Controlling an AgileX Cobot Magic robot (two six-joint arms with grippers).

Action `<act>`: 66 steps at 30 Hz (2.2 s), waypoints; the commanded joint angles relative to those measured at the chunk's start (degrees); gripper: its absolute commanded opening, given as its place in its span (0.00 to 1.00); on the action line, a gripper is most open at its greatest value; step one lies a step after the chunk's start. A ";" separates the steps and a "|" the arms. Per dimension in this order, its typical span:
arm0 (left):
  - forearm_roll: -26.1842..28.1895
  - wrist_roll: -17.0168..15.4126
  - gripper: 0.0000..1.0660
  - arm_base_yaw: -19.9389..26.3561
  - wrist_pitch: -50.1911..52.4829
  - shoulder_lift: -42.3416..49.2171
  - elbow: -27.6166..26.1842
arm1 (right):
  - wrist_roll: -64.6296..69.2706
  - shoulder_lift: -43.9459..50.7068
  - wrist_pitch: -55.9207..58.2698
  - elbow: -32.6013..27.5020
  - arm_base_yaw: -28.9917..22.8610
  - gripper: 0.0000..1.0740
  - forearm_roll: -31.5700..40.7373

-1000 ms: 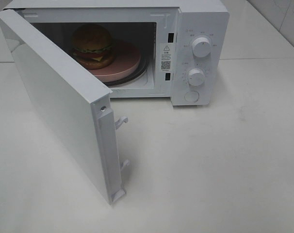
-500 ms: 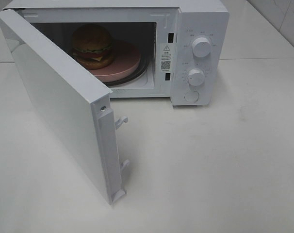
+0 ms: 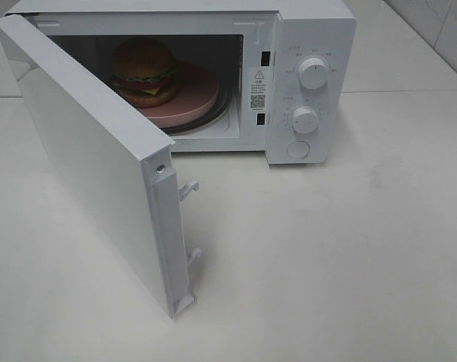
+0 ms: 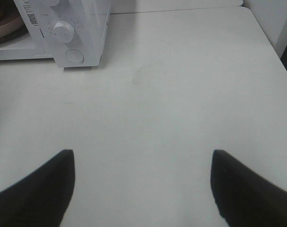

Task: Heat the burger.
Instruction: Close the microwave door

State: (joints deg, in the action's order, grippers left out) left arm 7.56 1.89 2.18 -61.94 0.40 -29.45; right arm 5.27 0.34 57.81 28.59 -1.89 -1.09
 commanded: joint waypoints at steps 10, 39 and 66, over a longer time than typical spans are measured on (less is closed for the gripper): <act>-0.29 0.11 0.94 0.11 0.80 0.86 0.00 | -0.69 1.38 -0.80 -0.11 0.34 0.71 0.29; 0.92 0.11 0.94 0.11 0.92 0.40 0.00 | -0.69 1.43 -0.80 -0.11 0.29 0.70 0.29; -2.29 0.06 0.24 0.11 23.84 -20.63 -0.69 | -0.69 1.43 -0.80 -0.11 0.29 0.70 0.29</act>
State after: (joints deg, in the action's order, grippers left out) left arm 5.56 1.89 2.18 -41.37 -18.11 -30.60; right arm 5.27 0.34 57.81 28.59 -1.89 -1.03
